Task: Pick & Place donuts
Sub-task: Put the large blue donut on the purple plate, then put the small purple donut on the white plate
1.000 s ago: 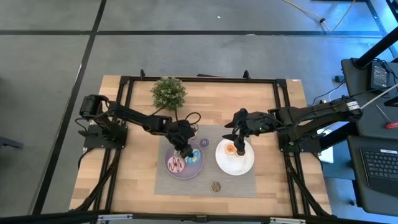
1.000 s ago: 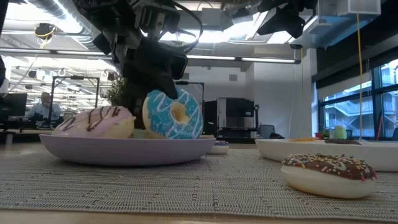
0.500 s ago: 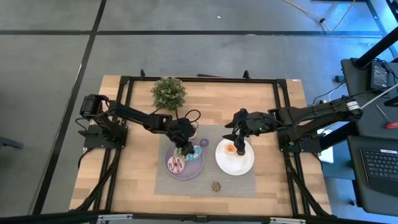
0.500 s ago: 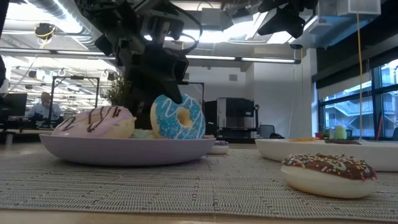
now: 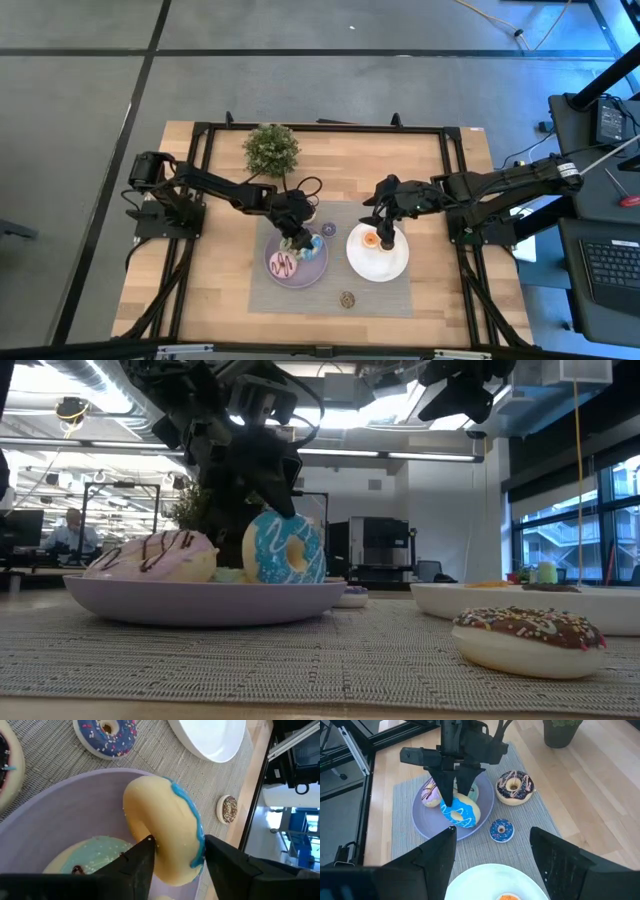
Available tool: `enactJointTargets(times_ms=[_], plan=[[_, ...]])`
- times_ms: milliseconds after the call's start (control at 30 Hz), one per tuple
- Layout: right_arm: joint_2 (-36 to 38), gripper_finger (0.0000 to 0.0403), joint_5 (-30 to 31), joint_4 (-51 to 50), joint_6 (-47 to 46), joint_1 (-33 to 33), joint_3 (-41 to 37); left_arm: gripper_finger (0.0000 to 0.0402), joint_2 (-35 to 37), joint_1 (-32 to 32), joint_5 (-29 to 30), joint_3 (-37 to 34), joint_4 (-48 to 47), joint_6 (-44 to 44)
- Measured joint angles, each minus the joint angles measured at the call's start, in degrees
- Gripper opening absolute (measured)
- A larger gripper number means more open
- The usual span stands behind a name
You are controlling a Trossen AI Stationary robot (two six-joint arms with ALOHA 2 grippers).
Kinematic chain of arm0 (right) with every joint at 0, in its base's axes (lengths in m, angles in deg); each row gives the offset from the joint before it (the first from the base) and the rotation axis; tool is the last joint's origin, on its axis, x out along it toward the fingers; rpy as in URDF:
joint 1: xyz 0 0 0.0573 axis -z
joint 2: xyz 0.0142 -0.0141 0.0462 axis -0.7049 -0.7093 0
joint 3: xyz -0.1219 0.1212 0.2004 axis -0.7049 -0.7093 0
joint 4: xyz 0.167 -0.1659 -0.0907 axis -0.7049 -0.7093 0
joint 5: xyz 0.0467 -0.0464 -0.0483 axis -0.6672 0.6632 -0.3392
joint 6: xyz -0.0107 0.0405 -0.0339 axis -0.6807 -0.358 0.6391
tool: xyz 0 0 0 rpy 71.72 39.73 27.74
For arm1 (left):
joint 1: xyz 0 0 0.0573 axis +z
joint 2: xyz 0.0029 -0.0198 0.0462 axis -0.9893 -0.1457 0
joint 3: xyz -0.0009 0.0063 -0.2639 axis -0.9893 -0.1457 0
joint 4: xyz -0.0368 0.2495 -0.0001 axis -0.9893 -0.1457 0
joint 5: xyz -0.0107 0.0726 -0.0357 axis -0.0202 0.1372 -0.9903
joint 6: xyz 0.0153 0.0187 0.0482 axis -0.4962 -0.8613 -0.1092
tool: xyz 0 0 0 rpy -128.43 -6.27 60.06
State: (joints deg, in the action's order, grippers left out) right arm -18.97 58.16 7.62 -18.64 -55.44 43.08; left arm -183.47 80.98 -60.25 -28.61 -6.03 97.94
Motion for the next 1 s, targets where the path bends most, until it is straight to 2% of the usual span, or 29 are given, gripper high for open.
enactJointTargets(times_ms=[267,600,833,1000], plan=[[0.0,0.0254,-0.02,-0.07,0.0,0.0,0.0,0.0193,0.35,0.43,0.17,0.0,-0.2,0.44],[0.0,0.0254,-0.02,-0.62,0.11,0.0,0.02,0.0188,1.58,1.22,0.15,0.02,-6.33,0.46],[0.0,0.0254,0.0,-0.7,0.22,0.0,0.04,0.019,5.86,1.2,4.37,0.02,-12.39,0.02],[0.0,0.0254,-0.01,-0.69,0.2,0.0,0.04,0.0191,8.05,1.18,4.59,0.02,-14.58,0.12]])
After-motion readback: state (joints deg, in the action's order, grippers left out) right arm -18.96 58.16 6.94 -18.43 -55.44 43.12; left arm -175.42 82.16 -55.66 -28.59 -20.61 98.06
